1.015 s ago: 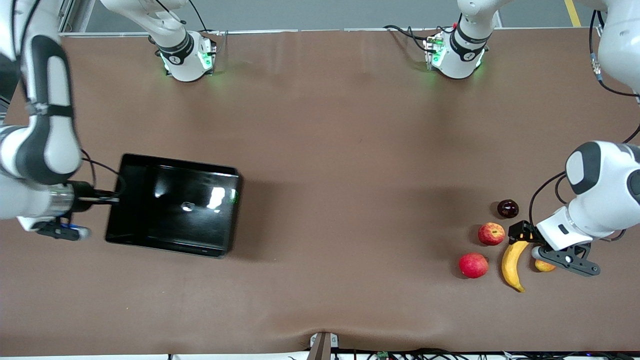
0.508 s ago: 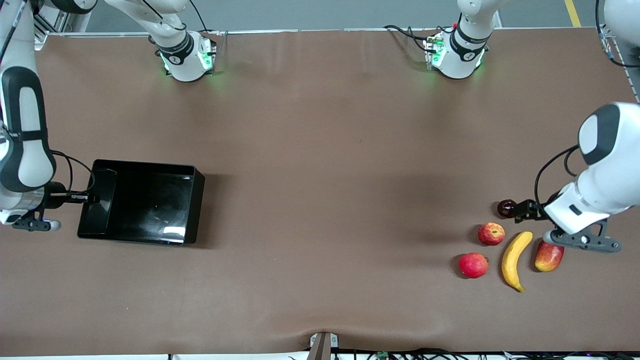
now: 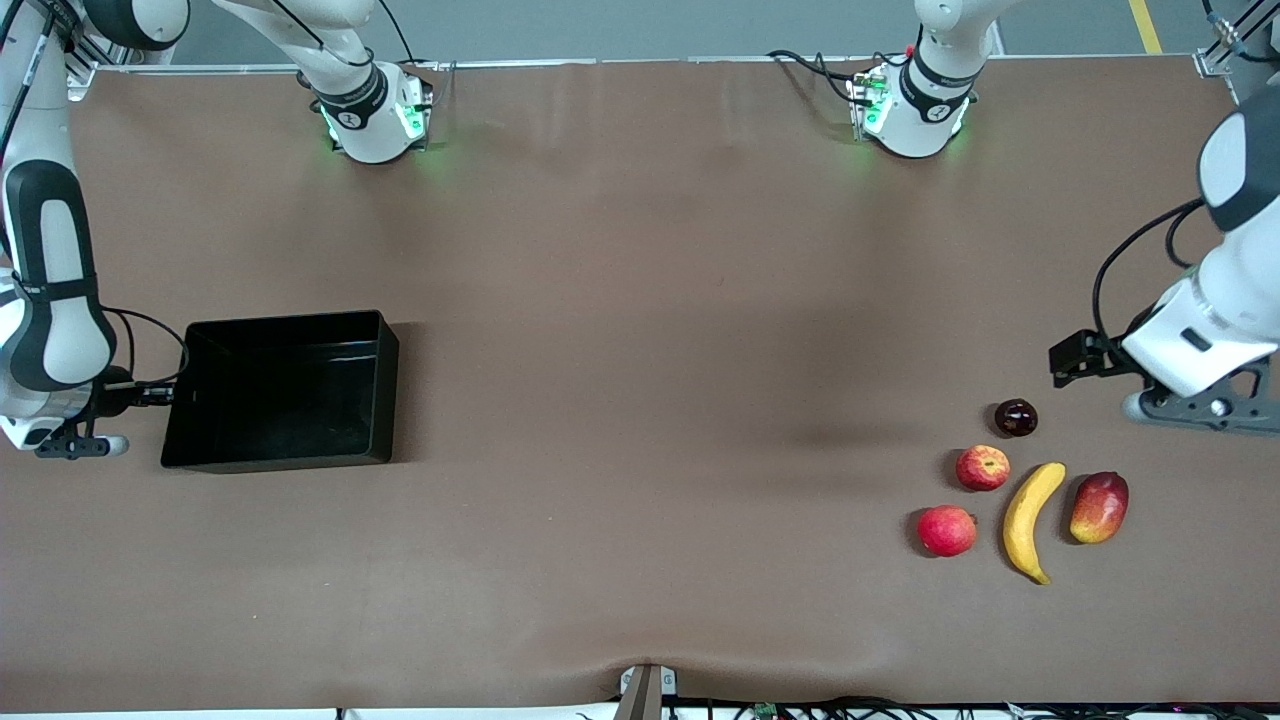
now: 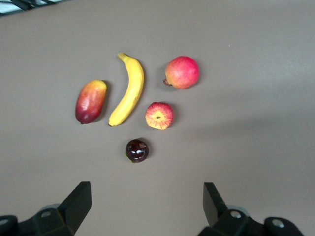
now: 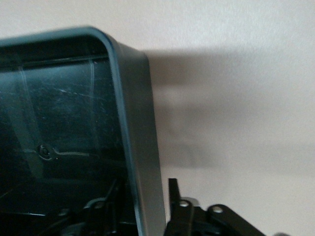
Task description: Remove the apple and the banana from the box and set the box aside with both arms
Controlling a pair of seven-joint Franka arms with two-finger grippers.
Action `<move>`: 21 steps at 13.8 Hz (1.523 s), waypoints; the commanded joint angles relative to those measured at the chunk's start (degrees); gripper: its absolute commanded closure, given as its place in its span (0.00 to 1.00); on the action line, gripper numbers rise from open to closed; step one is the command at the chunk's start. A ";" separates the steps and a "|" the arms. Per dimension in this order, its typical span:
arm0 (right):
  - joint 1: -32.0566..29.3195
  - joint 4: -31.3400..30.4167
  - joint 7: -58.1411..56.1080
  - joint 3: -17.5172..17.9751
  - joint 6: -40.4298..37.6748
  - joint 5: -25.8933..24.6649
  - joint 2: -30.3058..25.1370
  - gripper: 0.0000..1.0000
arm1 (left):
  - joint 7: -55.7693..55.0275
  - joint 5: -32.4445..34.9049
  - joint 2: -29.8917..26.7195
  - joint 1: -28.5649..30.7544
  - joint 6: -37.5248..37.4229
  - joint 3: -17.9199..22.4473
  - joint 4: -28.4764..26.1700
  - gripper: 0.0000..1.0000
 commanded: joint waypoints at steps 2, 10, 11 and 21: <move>-0.19 12.56 -0.64 2.52 -11.99 0.39 -1.31 0.00 | 1.63 -1.05 -0.94 0.60 -3.90 0.15 2.93 0.00; 10.27 30.55 4.52 2.62 -19.77 -2.07 -5.69 0.00 | -0.21 -4.20 -6.30 0.69 -12.50 0.15 5.04 0.00; 10.36 29.41 8.99 2.79 -21.42 -2.07 -7.62 0.00 | -0.21 -5.43 -7.09 0.69 -12.78 0.33 5.04 0.00; 13.88 15.88 22.22 2.88 -36.64 -14.03 -32.41 0.00 | -0.65 -14.59 -16.40 -26.34 -12.87 31.76 -0.93 0.00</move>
